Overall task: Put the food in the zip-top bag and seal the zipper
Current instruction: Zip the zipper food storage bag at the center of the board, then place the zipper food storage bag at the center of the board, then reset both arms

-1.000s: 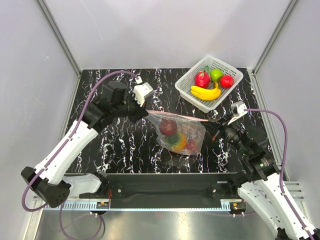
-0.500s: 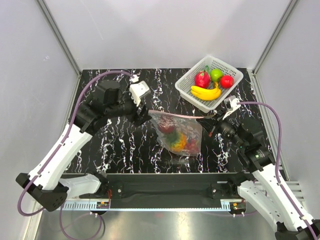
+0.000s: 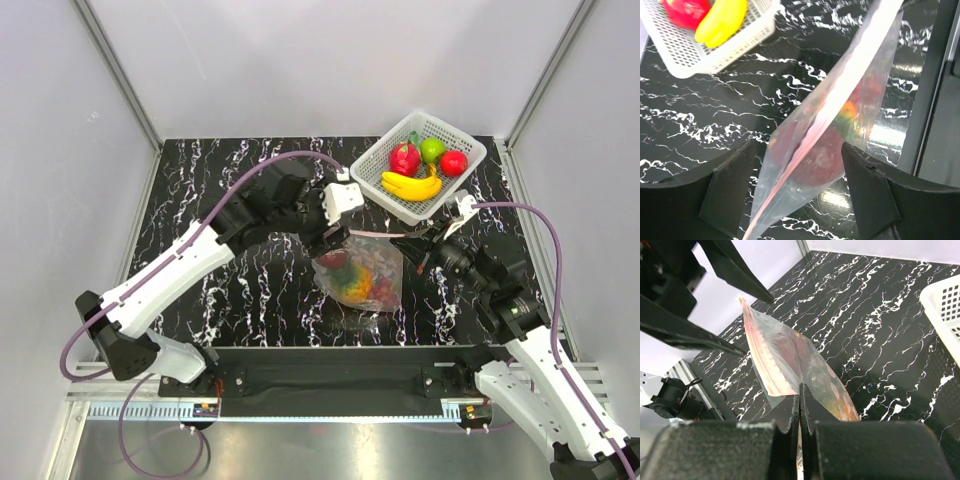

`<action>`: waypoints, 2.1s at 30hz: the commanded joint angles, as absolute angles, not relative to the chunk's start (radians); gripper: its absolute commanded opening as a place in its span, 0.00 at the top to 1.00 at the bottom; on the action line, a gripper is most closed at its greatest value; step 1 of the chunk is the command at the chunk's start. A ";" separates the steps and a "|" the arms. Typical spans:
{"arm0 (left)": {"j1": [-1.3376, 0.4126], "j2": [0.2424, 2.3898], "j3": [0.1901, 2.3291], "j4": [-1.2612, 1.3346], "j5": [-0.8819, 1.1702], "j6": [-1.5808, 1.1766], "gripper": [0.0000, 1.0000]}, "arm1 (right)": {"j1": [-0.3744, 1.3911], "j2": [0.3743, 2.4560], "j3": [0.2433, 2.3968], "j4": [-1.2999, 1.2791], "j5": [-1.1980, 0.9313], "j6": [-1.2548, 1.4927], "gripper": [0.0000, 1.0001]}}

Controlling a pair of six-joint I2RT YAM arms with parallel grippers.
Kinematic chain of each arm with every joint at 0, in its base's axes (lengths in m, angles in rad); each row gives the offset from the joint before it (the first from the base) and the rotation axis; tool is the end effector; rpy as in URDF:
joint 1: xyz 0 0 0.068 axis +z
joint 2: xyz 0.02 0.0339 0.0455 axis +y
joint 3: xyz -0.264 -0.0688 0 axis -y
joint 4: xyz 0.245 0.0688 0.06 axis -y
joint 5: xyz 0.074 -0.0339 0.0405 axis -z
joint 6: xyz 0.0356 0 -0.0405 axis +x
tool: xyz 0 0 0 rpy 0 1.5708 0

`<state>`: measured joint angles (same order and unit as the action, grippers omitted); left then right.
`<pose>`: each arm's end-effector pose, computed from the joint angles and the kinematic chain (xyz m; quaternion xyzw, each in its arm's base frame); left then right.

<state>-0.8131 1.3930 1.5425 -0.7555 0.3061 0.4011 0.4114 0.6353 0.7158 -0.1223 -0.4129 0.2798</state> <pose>0.1952 -0.2219 0.4077 0.5576 0.6787 -0.2260 0.4212 0.1349 0.0744 0.3452 -0.1880 0.6955 0.3687 0.5873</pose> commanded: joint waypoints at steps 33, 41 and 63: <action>-0.825 1.601 1.841 -0.705 -0.061 0.379 0.21 | 0.408 0.485 0.788 -0.290 -0.015 0.373 0.04; -0.828 1.145 1.481 -0.508 -0.199 0.174 0.01 | 0.410 0.511 0.912 -0.491 0.043 0.429 0.00; -0.828 0.183 0.756 -0.693 -0.354 -0.279 0.01 | 0.408 0.269 0.963 -0.813 0.133 0.431 0.00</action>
<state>-0.8265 0.2050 0.7792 -0.7429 -0.3405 -0.2703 0.4114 0.2909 0.9787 -0.8005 0.0959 0.4351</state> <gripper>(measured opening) 0.987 0.993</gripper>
